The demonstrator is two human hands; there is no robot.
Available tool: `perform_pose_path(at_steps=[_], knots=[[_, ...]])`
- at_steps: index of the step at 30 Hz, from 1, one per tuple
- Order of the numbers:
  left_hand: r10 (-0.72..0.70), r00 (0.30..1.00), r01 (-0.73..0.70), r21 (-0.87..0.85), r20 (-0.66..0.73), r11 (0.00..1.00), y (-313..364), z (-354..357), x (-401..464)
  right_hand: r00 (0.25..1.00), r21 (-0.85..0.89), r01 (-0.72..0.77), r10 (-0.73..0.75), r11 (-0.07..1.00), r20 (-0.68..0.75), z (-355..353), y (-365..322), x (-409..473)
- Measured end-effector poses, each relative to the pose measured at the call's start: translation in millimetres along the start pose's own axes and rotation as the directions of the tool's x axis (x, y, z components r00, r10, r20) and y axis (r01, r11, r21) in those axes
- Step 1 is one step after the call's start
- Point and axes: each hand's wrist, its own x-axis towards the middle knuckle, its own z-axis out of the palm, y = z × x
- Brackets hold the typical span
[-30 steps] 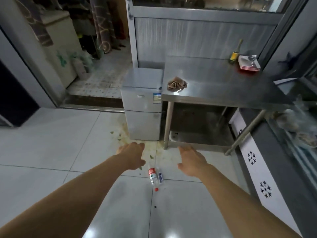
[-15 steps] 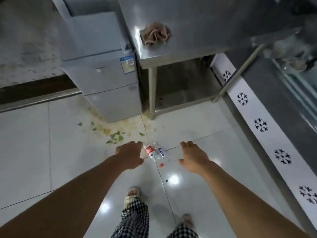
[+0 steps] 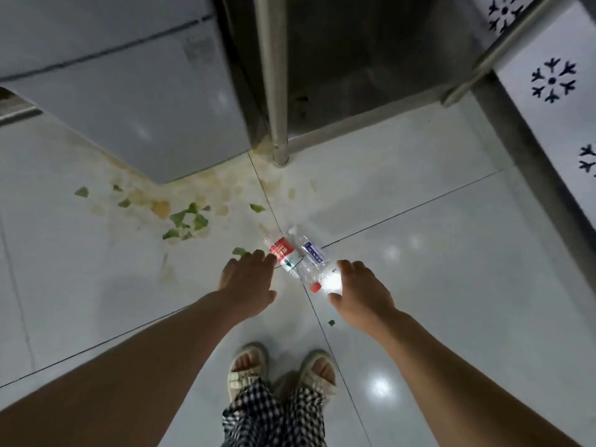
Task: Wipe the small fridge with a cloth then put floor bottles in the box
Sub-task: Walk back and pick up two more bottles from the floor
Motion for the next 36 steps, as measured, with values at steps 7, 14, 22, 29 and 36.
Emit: perform_pose_path(at_steps=[7,14,22,29,36], knots=[[0.098,0.991,-0.093,0.058,-0.091,0.994,-14.0,115.1,132.2,0.999,0.015,0.002,-0.001,1.0,-0.043,114.9,38.4,139.7],[0.246,0.96,-0.205,0.258,-0.134,0.944,-22.9,194.2,221.6,0.977,0.072,0.024,-0.008,0.997,-0.211,193.6,60.7,234.6],[0.348,0.931,-0.277,0.409,-0.11,0.869,-43.6,238.4,252.3,0.97,0.155,0.059,-0.02,0.986,-0.243,224.2,70.3,271.7],[0.295,0.954,-0.262,0.356,-0.041,0.897,-48.4,216.0,227.1,0.965,0.115,0.009,0.022,0.993,-0.261,204.6,71.4,244.8],[0.233,0.972,-0.204,0.39,-0.028,0.898,-26.7,120.0,150.4,0.957,0.156,-0.033,0.076,0.987,-0.281,114.0,70.6,151.6]])
